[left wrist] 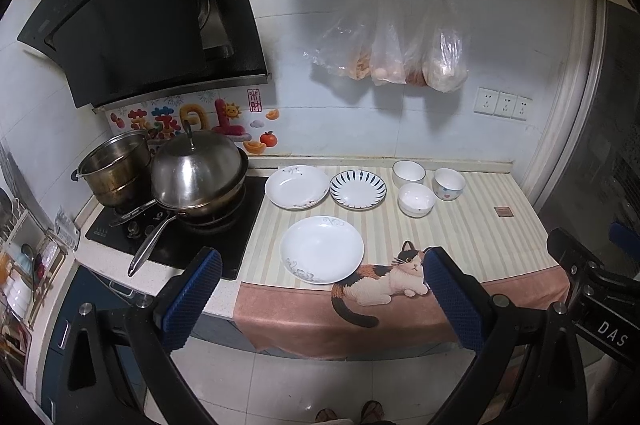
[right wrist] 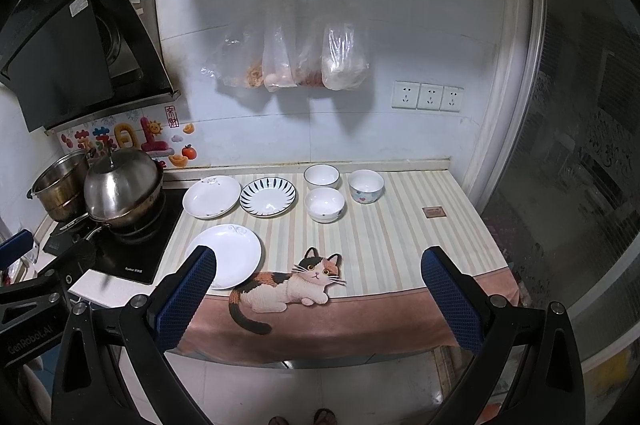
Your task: Organize plates and bowls
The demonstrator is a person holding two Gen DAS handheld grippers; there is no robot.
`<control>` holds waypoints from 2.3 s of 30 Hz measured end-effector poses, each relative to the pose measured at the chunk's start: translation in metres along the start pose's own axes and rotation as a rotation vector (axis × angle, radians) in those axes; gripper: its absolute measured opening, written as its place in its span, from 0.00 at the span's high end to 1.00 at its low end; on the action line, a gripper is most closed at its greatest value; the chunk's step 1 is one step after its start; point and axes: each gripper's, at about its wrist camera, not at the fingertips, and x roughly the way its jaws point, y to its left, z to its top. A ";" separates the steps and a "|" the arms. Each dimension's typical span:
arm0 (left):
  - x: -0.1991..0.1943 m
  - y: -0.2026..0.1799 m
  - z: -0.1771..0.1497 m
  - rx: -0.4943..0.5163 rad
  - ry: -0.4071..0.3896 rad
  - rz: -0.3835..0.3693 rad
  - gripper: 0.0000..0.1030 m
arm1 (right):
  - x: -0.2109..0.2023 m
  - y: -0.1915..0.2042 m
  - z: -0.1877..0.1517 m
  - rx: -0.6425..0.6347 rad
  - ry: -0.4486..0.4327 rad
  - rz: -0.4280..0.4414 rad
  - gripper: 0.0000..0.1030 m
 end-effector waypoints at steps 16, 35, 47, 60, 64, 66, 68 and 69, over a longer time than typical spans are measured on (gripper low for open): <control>-0.002 -0.003 0.001 -0.001 -0.001 0.001 0.00 | 0.000 -0.001 0.000 0.004 0.000 0.002 0.00; -0.003 -0.005 0.002 -0.001 -0.002 -0.001 0.00 | -0.002 -0.004 0.000 0.009 -0.001 0.004 0.00; -0.002 -0.006 0.001 -0.003 -0.004 0.000 0.00 | -0.002 -0.006 0.001 0.016 -0.001 0.005 0.00; 0.068 0.025 0.018 -0.054 0.033 0.019 0.00 | 0.053 0.019 0.008 0.059 0.029 0.017 0.00; 0.130 0.048 0.017 -0.105 0.107 0.040 0.00 | 0.115 0.021 0.001 0.059 0.119 0.068 0.00; 0.170 0.056 0.013 -0.119 0.168 0.047 0.00 | 0.160 0.022 -0.003 0.061 0.190 0.102 0.00; 0.215 0.064 0.007 -0.128 0.244 0.054 0.00 | 0.212 0.025 -0.010 0.064 0.249 0.138 0.00; 0.239 0.067 0.003 -0.132 0.284 0.061 0.00 | 0.236 0.027 -0.014 0.057 0.273 0.150 0.00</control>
